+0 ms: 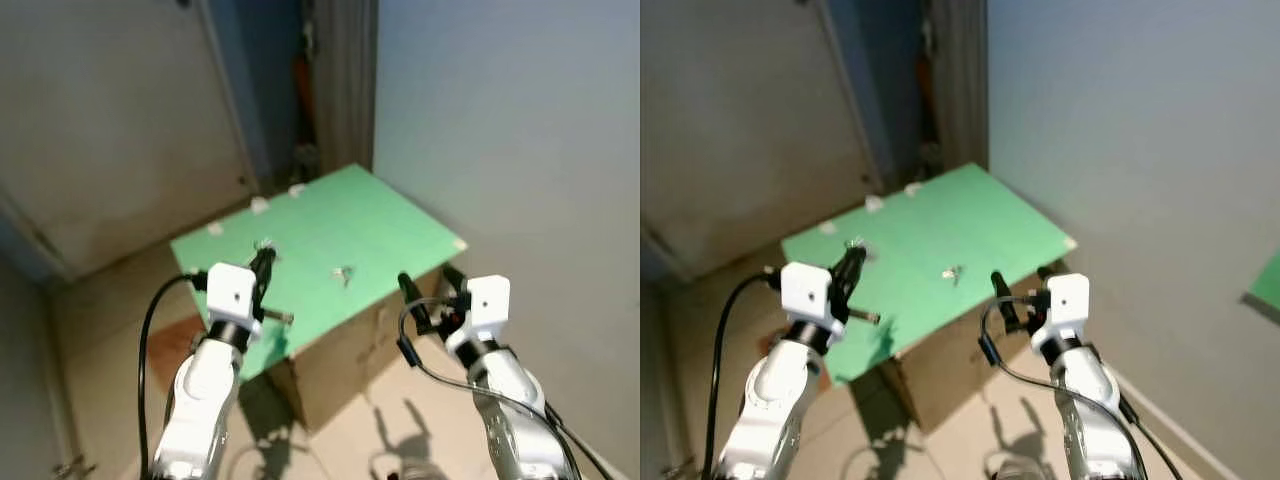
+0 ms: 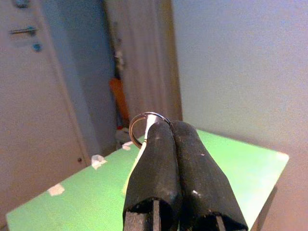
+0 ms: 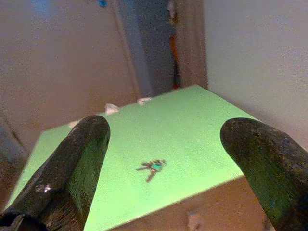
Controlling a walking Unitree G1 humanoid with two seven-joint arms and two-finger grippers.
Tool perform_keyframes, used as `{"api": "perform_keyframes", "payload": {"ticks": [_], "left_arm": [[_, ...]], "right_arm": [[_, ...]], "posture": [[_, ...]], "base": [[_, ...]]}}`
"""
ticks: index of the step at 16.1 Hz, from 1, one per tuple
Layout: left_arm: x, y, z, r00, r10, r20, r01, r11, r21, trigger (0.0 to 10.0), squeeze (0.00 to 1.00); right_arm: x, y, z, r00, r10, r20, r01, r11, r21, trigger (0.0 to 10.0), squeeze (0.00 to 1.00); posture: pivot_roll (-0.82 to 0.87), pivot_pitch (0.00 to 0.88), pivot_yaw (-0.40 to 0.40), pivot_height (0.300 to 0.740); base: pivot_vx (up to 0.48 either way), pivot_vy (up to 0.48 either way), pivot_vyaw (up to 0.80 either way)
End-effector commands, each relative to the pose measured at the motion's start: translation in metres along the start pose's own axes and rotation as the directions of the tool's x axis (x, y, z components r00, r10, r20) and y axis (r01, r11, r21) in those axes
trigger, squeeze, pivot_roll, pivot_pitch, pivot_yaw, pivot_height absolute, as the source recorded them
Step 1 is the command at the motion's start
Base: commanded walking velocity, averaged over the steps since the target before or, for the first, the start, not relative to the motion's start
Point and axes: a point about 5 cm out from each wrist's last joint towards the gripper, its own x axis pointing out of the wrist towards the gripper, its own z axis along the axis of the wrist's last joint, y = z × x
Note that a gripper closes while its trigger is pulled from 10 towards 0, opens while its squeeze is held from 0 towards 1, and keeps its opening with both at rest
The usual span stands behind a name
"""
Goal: Hang keys on a hook
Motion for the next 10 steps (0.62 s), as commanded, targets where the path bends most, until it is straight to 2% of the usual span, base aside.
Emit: {"api": "perform_keyframes", "payload": {"ticks": [1, 3, 6, 10], "left_arm": [[0.002, 0.001, 0.005, 1.000, 0.007, 0.012, -0.007, 0.999, -0.041, 0.0, 0.00], [0.001, -0.010, 0.006, 0.999, -0.042, 0.021, 0.042, 0.999, -0.015, 0.0, 0.00], [-0.002, -0.011, 0.001, 0.998, -0.063, -0.006, 0.063, 0.998, -0.001, 0.0, 0.00], [0.006, -0.003, 0.001, 0.996, -0.082, -0.025, 0.083, 0.996, 0.037, 0.0, 0.00]], "right_arm": [[0.003, 0.004, 0.008, 0.999, 0.017, 0.047, -0.017, 1.000, -0.001, 10.0, 0.00], [-0.001, 0.004, 0.006, 0.999, 0.025, 0.045, -0.025, 1.000, -0.014, 10.0, 0.00], [-0.003, 0.006, -0.001, 1.000, 0.025, -0.001, -0.025, 0.998, -0.050, 10.0, 0.00], [0.002, 0.010, -0.003, 0.999, 0.035, -0.012, -0.035, 0.998, -0.044, 10.0, 0.00]], "posture": [[-0.24, 0.034, 0.111, 0.740], [-0.24, 0.048, 0.108, 0.740], [-0.23, 0.054, 0.108, 0.740], [-0.22, 0.042, 0.113, 0.740]], "base": [[0.000, 0.000, 0.00], [0.000, 0.000, 0.00], [0.000, 0.000, 0.00], [0.000, 0.000, -0.77]]}}
